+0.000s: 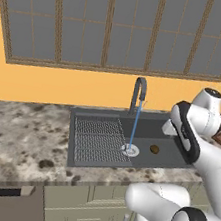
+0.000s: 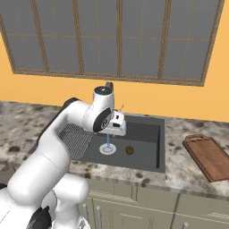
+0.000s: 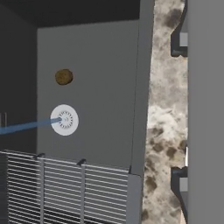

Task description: Pick the kiwi from the sink and place it on the cutting board to airdry. Then turn off the sink faucet.

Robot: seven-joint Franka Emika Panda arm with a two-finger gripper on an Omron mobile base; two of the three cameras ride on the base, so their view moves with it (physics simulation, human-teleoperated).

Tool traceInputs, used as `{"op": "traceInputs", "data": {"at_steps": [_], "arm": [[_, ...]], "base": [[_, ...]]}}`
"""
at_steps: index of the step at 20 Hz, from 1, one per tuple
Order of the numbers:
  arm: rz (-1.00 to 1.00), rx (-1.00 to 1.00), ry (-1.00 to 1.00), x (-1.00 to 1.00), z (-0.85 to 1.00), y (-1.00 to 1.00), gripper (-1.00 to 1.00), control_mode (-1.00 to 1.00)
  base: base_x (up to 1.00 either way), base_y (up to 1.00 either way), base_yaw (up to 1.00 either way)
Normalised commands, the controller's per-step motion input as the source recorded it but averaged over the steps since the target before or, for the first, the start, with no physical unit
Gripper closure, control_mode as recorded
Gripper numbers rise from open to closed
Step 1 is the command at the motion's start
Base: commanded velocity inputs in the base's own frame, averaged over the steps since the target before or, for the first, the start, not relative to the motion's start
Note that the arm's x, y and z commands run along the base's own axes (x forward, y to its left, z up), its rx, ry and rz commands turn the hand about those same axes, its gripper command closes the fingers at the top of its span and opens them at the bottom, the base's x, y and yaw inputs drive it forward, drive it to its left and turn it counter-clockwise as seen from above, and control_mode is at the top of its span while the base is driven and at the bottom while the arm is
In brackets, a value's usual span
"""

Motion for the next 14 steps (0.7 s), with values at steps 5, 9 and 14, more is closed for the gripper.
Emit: {"op": "traceInputs", "data": {"at_steps": [5,9,14], "arm": [[-0.02,0.04,0.06,0.28,-0.28,-0.14,-1.0,-1.0],[-0.03,0.0,0.13,0.26,-0.2,-0.17,-1.0,-1.0],[-0.01,0.01,0.09,0.23,-0.24,-0.09,-1.0,-1.0]], "base": [[0.0,0.0,0.0],[0.0,0.0,0.0],[0.0,0.0,0.0]]}}
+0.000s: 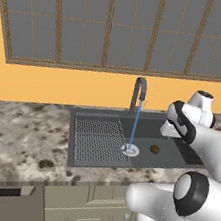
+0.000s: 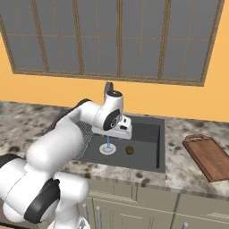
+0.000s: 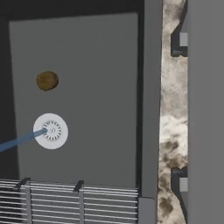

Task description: Pick the kiwi from the sink and place it on the cutting board to airdry. Then turn off the sink faucet.

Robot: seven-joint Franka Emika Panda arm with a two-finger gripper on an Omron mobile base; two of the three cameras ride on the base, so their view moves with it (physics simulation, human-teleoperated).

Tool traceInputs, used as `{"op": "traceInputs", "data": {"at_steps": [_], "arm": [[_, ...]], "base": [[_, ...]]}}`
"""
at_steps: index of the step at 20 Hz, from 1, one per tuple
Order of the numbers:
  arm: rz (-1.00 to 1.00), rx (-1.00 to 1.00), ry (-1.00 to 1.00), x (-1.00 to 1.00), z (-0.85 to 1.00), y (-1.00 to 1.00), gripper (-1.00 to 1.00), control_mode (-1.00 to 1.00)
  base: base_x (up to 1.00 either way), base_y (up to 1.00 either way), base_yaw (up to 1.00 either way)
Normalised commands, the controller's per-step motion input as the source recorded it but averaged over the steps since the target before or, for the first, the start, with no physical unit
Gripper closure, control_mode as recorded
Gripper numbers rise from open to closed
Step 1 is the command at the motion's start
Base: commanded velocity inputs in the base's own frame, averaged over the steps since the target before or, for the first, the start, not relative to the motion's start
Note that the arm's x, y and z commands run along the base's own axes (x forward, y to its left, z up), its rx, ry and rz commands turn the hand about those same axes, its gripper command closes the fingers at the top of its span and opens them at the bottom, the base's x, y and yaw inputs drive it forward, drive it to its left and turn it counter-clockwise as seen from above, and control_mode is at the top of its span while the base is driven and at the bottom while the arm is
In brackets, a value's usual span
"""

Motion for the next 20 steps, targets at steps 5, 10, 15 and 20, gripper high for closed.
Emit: {"op": "traceInputs", "data": {"at_steps": [5,10,15,20], "arm": [[0.0,0.01,0.01,0.18,-0.37,-0.01,-1.0,-1.0],[0.0,0.0,0.0,0.15,-0.43,0.0,-1.0,-1.0],[0.0,0.0,0.0,0.15,-0.29,-0.01,-1.0,-1.0],[0.0,0.0,0.0,0.12,-0.18,-0.05,-1.0,-1.0]], "base": [[0.0,0.0,0.0],[0.0,0.0,0.0],[0.0,0.0,0.0],[0.0,0.0,0.0]]}}
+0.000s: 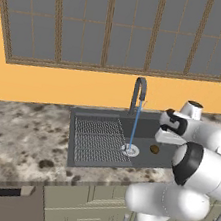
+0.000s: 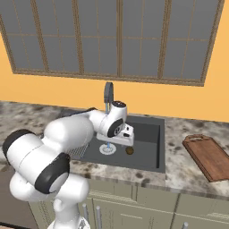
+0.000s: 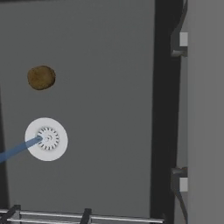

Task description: Pick the kiwi from the sink and place it on the cutting board to airdry. Then turn off the sink faucet.

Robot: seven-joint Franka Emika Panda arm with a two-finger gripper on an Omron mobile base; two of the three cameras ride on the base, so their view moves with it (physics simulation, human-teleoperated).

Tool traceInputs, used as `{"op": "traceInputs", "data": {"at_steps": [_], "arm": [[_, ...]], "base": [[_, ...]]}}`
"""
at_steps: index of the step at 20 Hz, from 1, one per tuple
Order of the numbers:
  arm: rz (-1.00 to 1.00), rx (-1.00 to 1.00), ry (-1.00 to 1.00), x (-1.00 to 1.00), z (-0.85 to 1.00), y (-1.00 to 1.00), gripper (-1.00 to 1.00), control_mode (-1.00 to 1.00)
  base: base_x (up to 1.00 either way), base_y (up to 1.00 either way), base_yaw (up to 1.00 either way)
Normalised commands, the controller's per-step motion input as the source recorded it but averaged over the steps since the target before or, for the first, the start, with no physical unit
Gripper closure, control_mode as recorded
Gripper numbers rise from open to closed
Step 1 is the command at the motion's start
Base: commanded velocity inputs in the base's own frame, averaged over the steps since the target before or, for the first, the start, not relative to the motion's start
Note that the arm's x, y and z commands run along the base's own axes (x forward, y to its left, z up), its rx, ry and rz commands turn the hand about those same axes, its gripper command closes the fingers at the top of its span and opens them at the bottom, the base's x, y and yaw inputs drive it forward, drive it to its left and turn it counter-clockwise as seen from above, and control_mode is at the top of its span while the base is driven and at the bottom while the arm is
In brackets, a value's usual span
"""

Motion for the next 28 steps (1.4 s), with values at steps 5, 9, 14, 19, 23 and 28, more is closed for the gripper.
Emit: {"op": "traceInputs", "data": {"at_steps": [5,9,14,19,23,28], "arm": [[0.0,0.0,0.0,0.17,-0.18,-0.1,-1.0,-1.0],[0.0,0.0,0.0,0.21,-0.18,-0.08,-1.0,-1.0],[0.0,0.0,0.0,0.25,-0.15,-0.02,-1.0,-1.0],[0.0,0.02,0.01,0.19,-0.17,-0.04,-1.0,-1.0],[0.0,0.02,0.03,0.19,-0.23,-0.07,-1.0,-1.0],[0.0,0.02,0.03,0.21,-0.2,-0.09,-1.0,-1.0]], "base": [[0.0,0.0,0.0],[0.0,0.0,0.0],[0.0,0.0,0.0],[0.0,0.0,0.0],[0.0,0.0,0.0],[0.0,0.0,0.0]]}}
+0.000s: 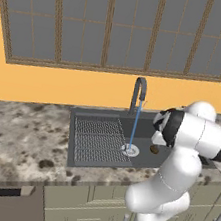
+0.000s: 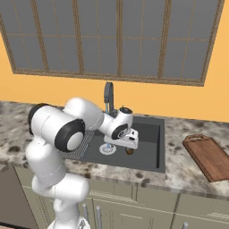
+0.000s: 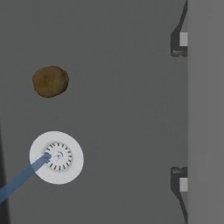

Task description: Pick the kiwi from the sink and place it on the cutting board to airdry. Then turn off the sink faucet.

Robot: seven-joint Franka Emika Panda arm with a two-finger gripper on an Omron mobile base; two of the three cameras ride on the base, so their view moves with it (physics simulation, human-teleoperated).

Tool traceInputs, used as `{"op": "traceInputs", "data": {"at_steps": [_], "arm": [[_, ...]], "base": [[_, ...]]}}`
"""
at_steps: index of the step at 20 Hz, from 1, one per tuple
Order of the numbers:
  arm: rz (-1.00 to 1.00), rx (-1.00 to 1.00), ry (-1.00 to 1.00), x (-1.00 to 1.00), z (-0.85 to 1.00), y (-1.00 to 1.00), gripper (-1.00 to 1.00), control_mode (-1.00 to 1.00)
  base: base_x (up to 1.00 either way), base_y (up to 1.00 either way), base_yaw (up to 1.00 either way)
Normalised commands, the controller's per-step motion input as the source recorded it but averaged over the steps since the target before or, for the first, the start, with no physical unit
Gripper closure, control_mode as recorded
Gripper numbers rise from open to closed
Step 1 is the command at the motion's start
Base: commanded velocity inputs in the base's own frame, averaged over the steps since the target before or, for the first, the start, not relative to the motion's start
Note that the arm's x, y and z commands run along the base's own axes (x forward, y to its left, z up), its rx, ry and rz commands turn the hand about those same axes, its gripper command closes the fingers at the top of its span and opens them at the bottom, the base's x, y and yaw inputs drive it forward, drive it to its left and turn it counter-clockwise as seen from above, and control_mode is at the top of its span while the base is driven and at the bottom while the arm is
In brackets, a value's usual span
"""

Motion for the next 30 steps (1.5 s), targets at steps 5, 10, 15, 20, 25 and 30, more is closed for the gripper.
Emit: {"op": "traceInputs", "data": {"at_steps": [5,10,15,20,25,30], "arm": [[0.0,0.0,0.02,0.23,-0.14,-0.07,-1.0,-1.0],[0.0,0.0,0.03,0.26,-0.17,-0.04,-1.0,-1.0],[0.0,0.0,0.05,0.29,-0.23,-0.02,-1.0,-1.0],[0.0,0.0,0.05,0.27,-0.24,-0.05,-1.0,-1.0],[0.0,0.0,0.04,0.28,-0.22,-0.08,-1.0,-1.0],[0.0,0.0,0.05,0.3,-0.2,-0.05,-1.0,-1.0]], "base": [[0.0,0.0,0.0],[0.0,0.0,0.0],[0.0,0.0,0.0],[0.0,0.0,0.0],[0.0,0.0,0.0],[0.0,0.0,0.0]]}}
